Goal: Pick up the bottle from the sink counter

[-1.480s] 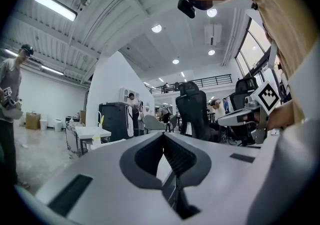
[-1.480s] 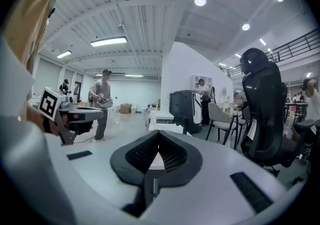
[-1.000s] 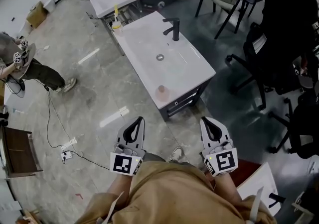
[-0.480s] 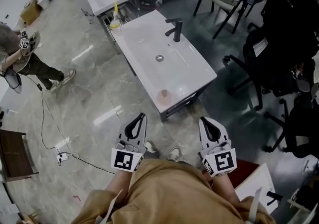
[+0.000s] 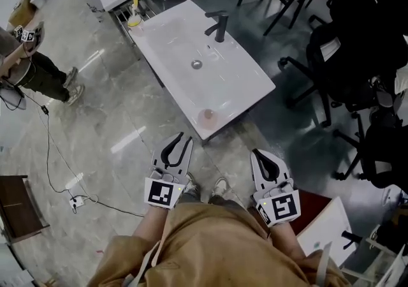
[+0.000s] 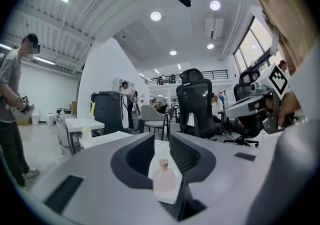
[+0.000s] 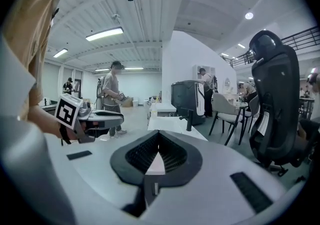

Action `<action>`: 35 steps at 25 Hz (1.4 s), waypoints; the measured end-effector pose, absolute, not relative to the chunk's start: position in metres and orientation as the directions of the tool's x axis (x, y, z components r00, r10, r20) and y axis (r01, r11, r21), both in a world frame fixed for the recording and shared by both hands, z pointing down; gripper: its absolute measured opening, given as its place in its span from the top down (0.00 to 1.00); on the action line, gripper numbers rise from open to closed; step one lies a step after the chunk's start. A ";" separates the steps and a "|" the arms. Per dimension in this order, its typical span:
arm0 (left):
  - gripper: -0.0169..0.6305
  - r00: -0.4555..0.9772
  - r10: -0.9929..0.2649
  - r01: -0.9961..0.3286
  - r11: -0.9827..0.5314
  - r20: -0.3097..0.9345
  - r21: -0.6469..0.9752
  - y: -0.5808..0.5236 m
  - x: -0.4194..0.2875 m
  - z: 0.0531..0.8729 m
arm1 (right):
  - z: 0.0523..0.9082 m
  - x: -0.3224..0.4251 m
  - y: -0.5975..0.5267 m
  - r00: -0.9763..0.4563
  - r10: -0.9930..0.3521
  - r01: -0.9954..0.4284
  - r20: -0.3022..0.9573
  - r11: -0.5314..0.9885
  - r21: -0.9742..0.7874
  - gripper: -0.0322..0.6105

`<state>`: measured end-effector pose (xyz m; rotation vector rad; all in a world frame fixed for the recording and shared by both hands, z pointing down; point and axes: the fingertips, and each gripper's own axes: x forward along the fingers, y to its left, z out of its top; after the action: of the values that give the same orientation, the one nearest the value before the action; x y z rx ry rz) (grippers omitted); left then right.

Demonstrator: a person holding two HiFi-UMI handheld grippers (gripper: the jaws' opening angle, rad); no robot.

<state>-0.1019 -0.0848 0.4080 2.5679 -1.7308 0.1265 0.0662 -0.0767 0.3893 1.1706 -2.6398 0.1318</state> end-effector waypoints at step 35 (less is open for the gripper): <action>0.62 0.490 -0.851 -0.857 -0.510 0.187 -0.076 -0.178 -0.063 0.518 | 0.430 0.101 -0.073 -0.506 -0.771 -0.830 0.388 0.557 0.025 0.95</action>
<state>-0.0633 -0.1782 0.5177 2.6885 -1.5413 0.3132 0.1012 -0.0729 0.4299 1.3089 -2.4404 0.2319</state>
